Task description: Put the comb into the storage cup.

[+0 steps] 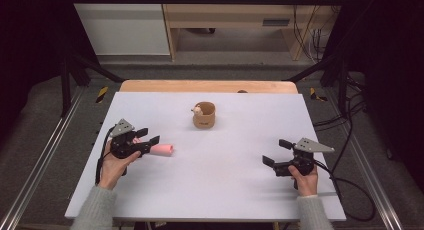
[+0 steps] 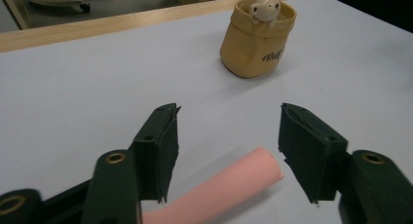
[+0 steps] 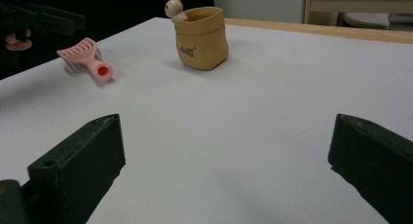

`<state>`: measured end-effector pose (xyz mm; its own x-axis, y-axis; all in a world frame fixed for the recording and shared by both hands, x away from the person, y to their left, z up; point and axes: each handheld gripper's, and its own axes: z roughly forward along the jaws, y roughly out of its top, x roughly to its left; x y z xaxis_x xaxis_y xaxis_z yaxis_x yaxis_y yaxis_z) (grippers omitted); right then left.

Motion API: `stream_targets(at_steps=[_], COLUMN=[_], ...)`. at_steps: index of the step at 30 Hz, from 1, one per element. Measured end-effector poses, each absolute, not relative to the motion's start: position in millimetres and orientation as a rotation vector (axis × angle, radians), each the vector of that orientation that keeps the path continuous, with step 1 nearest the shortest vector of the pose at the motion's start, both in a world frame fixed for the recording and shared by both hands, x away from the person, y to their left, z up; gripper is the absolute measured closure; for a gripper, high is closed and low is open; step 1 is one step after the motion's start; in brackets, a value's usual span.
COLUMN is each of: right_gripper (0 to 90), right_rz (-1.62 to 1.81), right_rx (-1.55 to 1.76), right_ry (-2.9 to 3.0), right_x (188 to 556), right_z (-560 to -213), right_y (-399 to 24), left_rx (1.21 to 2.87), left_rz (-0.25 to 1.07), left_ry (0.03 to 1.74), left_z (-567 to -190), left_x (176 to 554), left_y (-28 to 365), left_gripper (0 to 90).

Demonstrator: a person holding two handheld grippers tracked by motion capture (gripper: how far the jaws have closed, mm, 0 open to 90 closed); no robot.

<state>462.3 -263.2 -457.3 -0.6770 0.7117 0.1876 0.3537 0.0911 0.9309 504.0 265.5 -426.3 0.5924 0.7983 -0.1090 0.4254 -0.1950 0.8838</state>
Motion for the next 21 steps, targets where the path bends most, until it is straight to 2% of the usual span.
stream_targets(at_steps=[3, 11, 21], right_gripper=[0.4, 0.4, 0.4], right_rz=[1.613, 1.61, 1.608], right_rx=[1.055, 1.055, 1.053], right_ry=[2.062, 2.064, 2.066], right_x=[462, 462, 463], right_z=[-457, -458, -458], right_y=[-263, -263, -263], left_rx=[1.808, 1.814, 1.877], left_rz=[0.468, 0.514, 0.47], left_ry=[0.997, 0.999, 1.027], left_z=[-427, -430, -439], left_x=[506, 509, 515], left_y=[266, 263, 256], left_gripper=[49.1, 58.2, 71.7])
